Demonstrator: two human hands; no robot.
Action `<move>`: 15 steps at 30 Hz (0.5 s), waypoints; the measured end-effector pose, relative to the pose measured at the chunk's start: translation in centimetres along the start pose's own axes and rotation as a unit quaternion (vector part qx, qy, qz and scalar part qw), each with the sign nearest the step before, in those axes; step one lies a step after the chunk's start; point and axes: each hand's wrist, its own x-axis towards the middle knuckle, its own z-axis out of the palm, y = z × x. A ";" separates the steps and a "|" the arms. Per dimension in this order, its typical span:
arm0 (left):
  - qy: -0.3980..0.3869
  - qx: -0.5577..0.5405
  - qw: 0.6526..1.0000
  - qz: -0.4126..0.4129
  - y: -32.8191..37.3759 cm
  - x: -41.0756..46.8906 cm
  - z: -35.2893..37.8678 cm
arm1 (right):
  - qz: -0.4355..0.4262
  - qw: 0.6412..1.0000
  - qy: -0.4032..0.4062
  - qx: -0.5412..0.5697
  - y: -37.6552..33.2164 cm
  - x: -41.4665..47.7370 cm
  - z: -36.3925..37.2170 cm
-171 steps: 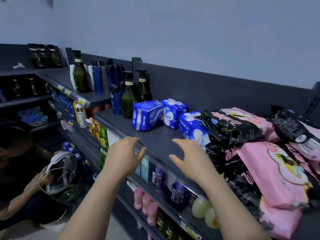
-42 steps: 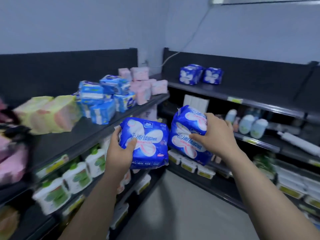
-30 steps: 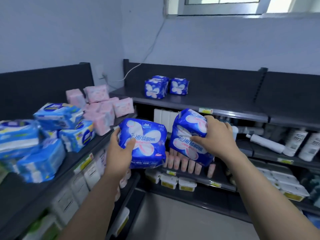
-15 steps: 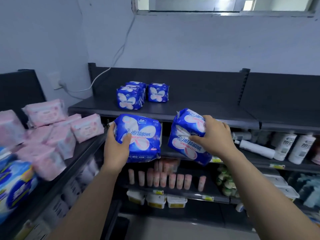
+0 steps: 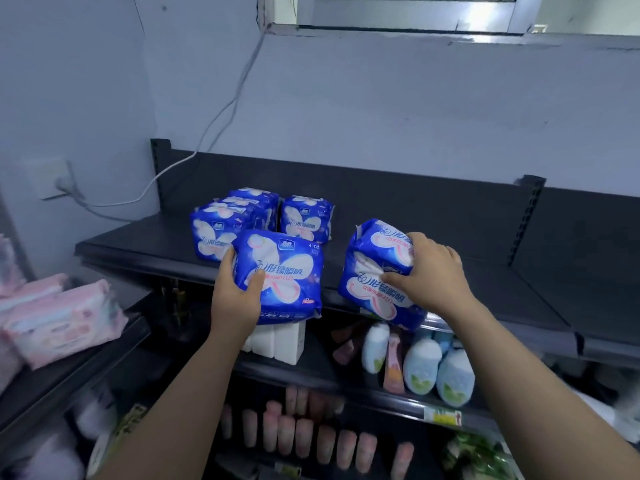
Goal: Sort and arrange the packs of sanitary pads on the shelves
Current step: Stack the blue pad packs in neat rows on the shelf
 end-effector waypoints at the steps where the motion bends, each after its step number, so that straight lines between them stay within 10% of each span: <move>1: -0.001 0.003 1.000 0.000 -0.3 1.0 0.9 | 0.000 1.000 -0.002 0.003 0.6 1.1 0.5; 15: -0.032 0.006 0.999 -0.029 -5.3 15.3 8.8 | 0.036 0.999 -0.029 0.018 3.2 11.7 6.8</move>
